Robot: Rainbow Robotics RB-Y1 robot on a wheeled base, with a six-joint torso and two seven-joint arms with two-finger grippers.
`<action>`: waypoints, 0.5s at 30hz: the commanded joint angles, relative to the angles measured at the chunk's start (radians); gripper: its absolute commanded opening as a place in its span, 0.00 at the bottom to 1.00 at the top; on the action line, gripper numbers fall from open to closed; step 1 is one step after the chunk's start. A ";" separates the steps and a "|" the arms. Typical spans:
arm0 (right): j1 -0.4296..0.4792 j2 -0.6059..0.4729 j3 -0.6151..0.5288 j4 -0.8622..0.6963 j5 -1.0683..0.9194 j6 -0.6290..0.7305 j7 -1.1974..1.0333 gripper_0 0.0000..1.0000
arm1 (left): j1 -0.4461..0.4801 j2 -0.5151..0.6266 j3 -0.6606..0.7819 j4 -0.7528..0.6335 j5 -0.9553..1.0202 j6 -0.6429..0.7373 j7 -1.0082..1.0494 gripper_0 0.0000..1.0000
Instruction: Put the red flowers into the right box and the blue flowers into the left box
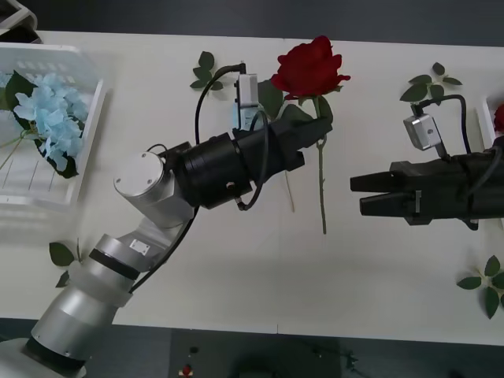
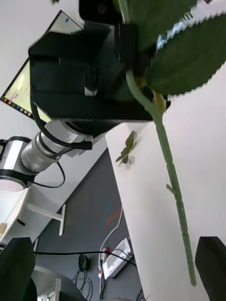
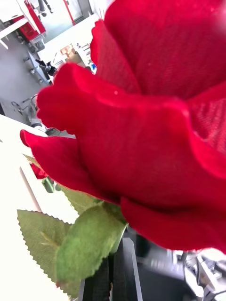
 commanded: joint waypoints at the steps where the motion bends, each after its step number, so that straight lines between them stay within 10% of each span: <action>1: 0.037 -0.004 -0.020 -0.021 -0.010 -0.032 -0.016 1.00 | -0.039 0.003 0.008 0.006 0.035 -0.004 0.024 0.00; 15: 0.122 0.089 -0.048 -0.021 -0.006 -0.098 -0.016 1.00 | -0.046 0.020 0.008 0.015 0.056 -0.004 0.116 0.00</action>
